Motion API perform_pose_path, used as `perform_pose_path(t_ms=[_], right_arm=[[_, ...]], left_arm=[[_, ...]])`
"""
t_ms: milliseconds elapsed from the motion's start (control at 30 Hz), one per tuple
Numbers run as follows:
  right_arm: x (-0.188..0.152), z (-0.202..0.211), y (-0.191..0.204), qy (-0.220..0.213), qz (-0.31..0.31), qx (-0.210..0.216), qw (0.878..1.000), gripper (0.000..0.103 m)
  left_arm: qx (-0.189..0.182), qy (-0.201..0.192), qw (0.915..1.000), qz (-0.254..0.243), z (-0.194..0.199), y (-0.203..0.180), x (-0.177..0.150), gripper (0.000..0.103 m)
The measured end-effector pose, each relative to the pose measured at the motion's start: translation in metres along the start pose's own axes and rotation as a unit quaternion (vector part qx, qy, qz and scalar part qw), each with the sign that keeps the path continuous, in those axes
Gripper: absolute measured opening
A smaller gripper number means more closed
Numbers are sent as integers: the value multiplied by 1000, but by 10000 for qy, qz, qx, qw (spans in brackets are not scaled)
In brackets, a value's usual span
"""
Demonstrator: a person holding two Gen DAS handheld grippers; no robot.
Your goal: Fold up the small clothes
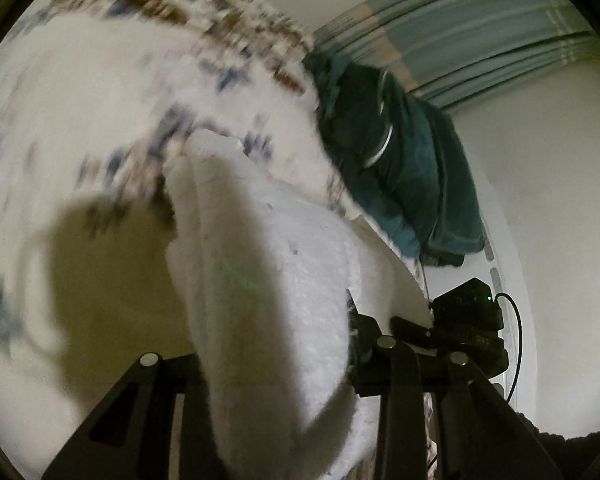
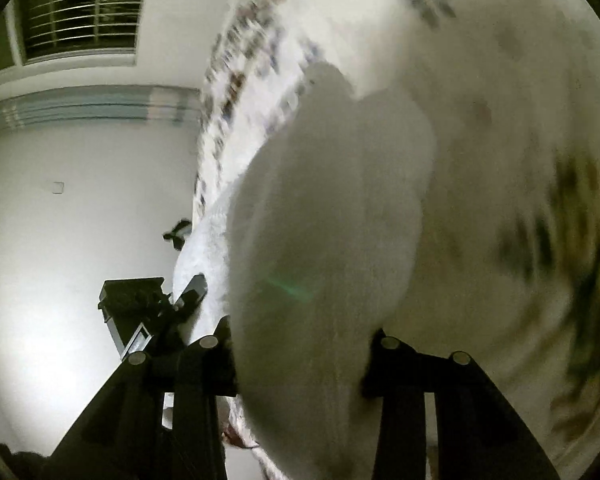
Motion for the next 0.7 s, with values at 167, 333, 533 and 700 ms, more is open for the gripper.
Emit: perform_pose_path(t_ms=[167,333,533,700], right_arm=[[80,-2,6,-308,171,13,9994,41],[136,-37,-33,-322,21,-282,9991,41],[131,-60,-67,-174,-126,-759,9969,51],[118,-39,-57,-219,461,-2303,9718,73]], left_arm=[[-111,-152,9997,-130,-34,2,69,30],[183,122,9998,8,-90,46,88,30],[533,495,9973,120,-119,78,78,39],[1320,506,9899,-86,-91,72,67,46]])
Point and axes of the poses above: each gripper's, at about its wrist camera, not at the fingertips, and z roughly against the way its jaws point, y to its left, x to its top, the point moved 7 cm from there along -z, roughly the way its jaws point, and after that the axes turned 3 degrees about z, right-handed, at the moved point
